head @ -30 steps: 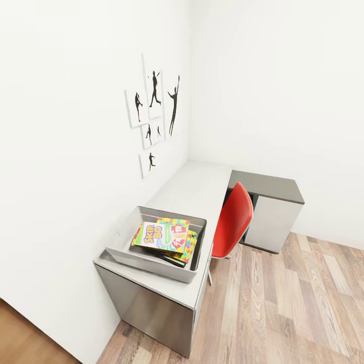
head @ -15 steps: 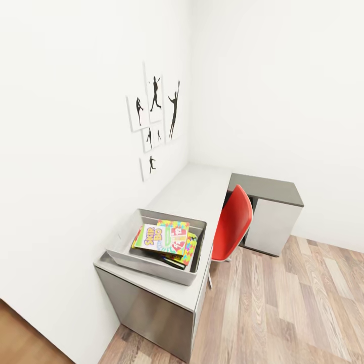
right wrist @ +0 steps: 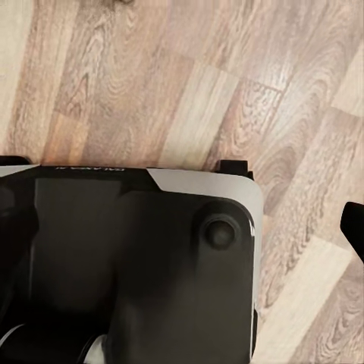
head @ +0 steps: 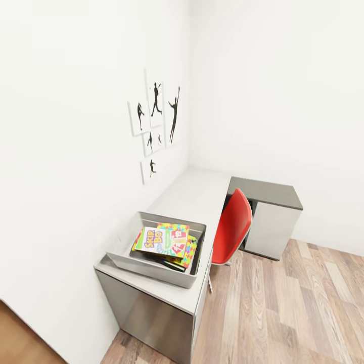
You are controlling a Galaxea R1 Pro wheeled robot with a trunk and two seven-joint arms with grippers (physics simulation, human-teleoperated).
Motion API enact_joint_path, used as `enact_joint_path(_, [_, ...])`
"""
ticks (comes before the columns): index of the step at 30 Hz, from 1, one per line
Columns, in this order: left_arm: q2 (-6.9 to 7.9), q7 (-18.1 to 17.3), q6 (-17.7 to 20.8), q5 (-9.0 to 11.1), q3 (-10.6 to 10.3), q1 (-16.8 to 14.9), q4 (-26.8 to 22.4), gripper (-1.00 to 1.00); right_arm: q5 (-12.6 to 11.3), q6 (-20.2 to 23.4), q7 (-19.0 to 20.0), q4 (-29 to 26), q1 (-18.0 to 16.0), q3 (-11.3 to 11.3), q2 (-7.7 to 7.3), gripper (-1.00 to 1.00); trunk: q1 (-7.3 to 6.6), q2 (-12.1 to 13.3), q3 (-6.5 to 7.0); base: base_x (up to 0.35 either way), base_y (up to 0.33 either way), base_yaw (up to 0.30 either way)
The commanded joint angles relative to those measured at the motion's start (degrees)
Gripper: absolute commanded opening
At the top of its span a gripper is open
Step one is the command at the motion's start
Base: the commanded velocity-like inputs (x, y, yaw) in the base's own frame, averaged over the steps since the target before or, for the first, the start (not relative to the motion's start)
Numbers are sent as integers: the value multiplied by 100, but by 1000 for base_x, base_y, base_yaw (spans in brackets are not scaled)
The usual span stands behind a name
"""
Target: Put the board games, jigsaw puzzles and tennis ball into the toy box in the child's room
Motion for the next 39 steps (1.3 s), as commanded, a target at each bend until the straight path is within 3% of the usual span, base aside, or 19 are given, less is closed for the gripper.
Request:
enact_joint_path(1, [-2,-16,48,26,36,3,-18,100,-60,37,-2,2,7,41,-7,100,4,-11,-2,0,0,0])
enact_joint_path(17, [-5,-17,48,27,36,3,-16,100,-70,10,-28,741,252,31,8,100,4,-11,41,0,0,0])
enact_joint_path(39, [-2,-17,48,24,36,3,-17,100,-71,-5,-34,873,306,15,60,100,4,-11,45,0,0,0])
